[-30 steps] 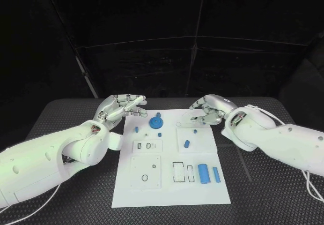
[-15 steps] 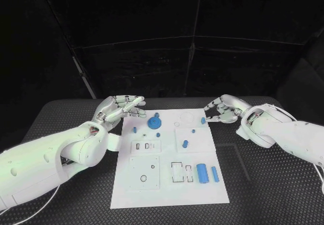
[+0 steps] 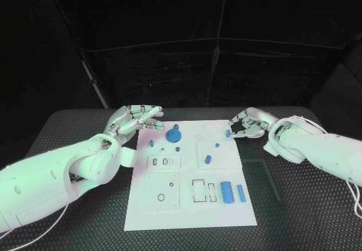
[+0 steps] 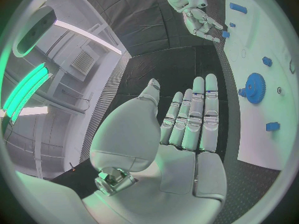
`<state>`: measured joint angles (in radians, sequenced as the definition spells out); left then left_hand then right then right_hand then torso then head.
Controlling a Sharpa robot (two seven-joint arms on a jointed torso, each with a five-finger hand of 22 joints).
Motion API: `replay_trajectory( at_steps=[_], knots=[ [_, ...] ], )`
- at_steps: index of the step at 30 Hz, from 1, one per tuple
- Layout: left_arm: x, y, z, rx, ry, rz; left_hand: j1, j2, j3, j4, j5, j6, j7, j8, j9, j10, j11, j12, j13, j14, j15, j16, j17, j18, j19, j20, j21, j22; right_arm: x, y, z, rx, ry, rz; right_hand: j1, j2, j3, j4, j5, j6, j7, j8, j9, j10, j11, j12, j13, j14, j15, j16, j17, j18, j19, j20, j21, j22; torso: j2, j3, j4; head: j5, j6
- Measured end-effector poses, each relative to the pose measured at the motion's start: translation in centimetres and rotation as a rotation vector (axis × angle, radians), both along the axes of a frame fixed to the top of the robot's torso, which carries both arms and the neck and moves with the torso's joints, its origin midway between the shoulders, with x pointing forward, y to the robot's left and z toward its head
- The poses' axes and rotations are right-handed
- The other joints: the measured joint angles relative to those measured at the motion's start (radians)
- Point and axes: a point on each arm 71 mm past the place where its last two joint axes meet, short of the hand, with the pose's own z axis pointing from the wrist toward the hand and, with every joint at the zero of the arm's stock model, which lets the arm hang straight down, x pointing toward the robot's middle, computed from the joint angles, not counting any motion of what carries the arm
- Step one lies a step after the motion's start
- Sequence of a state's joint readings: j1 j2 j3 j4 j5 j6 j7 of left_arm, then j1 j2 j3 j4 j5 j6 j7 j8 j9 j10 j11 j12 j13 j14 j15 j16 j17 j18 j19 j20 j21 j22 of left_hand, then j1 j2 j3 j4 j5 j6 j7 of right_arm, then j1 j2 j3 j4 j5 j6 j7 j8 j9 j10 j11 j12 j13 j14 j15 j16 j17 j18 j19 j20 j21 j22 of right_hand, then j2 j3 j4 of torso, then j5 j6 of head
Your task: Assemble the parts on the task board
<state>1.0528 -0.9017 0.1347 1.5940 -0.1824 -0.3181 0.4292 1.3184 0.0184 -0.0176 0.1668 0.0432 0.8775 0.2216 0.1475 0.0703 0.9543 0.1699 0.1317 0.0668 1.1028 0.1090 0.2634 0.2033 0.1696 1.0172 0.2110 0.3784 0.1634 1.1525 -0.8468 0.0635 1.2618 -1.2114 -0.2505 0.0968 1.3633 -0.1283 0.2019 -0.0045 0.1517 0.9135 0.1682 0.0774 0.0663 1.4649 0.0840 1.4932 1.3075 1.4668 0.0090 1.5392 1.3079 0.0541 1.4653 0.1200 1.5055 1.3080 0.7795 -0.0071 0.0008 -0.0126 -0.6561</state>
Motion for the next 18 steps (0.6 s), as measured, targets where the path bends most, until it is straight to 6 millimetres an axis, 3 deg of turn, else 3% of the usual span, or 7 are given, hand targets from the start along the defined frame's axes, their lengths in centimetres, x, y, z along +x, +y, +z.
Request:
replay_trajectory(
  at_steps=[18],
  knots=[
    [0.08, 0.06, -0.05, 0.001, 0.001, 0.002, 0.005, 0.005, -0.003, -0.003, 0.000, 0.000, 0.000, -0.004, 0.000, 0.003, 0.003, -0.005, 0.000, 0.000, 0.000, 0.000, 0.002, 0.000, 0.000, 0.000, 0.000, 0.000, 0.36, 0.77, -0.92, -0.014, 0.042, 0.020, 0.004, 0.023, -0.008, -0.008, 0.004, 0.042, -0.002, 0.012, 0.005, 0.000, 0.000, 0.000, 0.000, 0.000, 0.000, 0.000, 0.000, 0.000, 0.000, 0.000, 0.000, 0.000, 0.000, 0.0001, -0.0012, 0.001, -0.011]
  ],
)
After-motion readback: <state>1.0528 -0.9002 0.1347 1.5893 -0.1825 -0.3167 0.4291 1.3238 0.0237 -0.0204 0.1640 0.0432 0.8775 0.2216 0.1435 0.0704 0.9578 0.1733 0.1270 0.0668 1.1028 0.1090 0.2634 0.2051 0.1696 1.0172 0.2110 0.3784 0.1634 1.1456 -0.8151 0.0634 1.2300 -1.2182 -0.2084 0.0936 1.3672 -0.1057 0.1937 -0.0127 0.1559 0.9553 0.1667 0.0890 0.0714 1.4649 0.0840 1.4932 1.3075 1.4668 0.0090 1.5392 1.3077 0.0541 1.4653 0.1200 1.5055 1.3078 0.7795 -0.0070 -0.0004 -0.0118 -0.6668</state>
